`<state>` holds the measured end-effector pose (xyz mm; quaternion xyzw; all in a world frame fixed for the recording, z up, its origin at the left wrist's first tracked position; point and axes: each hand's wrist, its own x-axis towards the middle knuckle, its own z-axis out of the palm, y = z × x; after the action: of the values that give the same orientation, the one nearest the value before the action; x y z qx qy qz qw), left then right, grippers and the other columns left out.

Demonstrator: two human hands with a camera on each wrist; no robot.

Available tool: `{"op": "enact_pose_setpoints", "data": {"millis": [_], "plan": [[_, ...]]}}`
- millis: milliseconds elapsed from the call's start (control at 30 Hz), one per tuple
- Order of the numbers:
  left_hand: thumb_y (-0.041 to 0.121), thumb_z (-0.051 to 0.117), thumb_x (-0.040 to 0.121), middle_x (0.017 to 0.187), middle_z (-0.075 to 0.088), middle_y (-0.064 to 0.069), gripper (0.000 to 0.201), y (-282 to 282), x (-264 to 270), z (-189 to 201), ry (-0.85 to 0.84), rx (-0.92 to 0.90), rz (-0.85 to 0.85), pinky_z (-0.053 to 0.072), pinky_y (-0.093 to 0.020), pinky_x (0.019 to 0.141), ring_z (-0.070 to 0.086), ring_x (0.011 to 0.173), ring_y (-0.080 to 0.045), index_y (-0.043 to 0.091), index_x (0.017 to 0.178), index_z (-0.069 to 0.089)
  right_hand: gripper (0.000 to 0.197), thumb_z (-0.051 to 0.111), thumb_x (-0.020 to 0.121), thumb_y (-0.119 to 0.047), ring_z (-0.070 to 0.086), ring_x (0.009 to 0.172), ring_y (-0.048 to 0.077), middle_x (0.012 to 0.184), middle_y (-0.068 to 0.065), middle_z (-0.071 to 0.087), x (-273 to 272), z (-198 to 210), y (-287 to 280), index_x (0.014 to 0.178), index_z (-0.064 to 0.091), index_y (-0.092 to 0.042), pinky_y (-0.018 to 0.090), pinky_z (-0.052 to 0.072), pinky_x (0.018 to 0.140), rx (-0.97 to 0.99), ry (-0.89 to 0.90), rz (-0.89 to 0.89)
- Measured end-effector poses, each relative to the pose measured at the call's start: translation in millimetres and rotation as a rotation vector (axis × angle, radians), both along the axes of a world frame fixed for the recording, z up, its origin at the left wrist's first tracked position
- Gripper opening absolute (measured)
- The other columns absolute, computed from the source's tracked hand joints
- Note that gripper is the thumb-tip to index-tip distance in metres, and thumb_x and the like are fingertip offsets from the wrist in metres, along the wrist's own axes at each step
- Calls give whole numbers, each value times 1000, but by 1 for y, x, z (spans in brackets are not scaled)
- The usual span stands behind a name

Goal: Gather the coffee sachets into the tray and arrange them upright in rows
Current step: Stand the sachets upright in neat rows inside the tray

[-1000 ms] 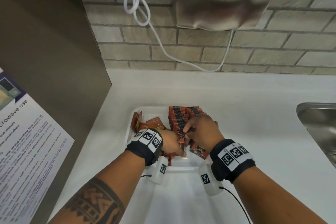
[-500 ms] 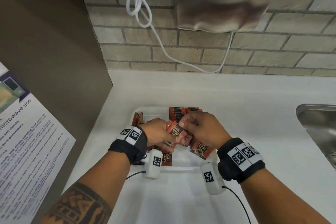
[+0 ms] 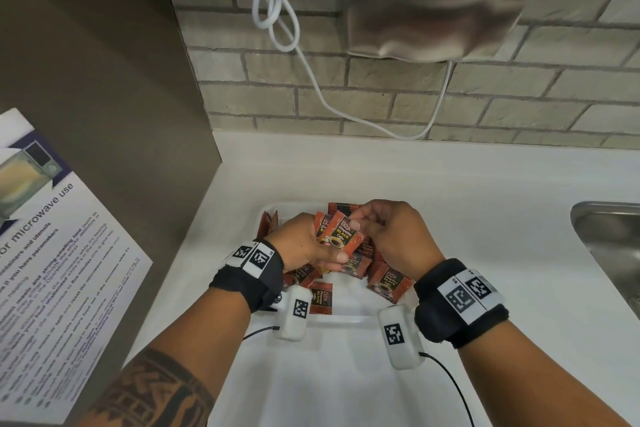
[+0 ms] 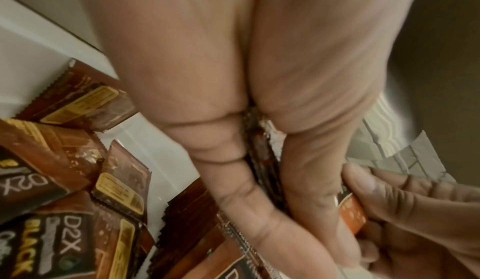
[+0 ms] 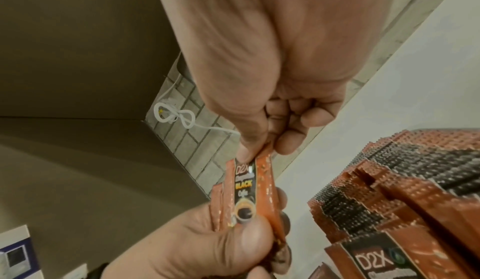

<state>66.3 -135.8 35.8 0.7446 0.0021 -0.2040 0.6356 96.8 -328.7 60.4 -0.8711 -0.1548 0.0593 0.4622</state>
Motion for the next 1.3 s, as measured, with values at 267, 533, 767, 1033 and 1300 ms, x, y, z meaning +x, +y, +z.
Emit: {"op": "enact_pose_setpoints", "data": {"millis": [267,533,767,1033,1300], "plan": [[41,84,78,70,73,-2,31,22,5,9,49,727,-162,57,-28,60,67,57,-17,13,87,73,15,64,93,-12,63,71,-4,80,-12,72,-3,4,-8,90,76,-19,3,44,64,-194,-48,61],[50,71,88,64,66,5,38,-16,0,9,184,852,-447,49,-23,58,58,53,-9,15,102,73,12,73,82,-29,54,105,16,92,-16,63,-2,-27,0,71,73,-35,40,43,94,-473,-67,25],[52,62,93,116,68,-6,52,-43,5,-1,167,984,-560,51,-34,88,63,99,-20,14,128,62,9,71,83,-26,41,117,20,103,-8,56,1,-33,4,77,76,-31,36,32,94,-584,-31,27],[52,60,93,124,65,-5,53,-44,10,-4,181,1000,-590,48,-34,93,60,112,-23,15,132,61,10,77,80,-28,43,116,17,105,-10,55,1,-39,0,77,70,-34,39,33,98,-562,-34,34],[47,63,94,98,67,-3,42,-43,9,-7,205,937,-567,52,-33,84,61,87,-19,14,119,67,18,79,78,-32,54,107,16,95,-14,62,6,-39,-5,69,64,-36,40,38,97,-496,-47,62]]}}
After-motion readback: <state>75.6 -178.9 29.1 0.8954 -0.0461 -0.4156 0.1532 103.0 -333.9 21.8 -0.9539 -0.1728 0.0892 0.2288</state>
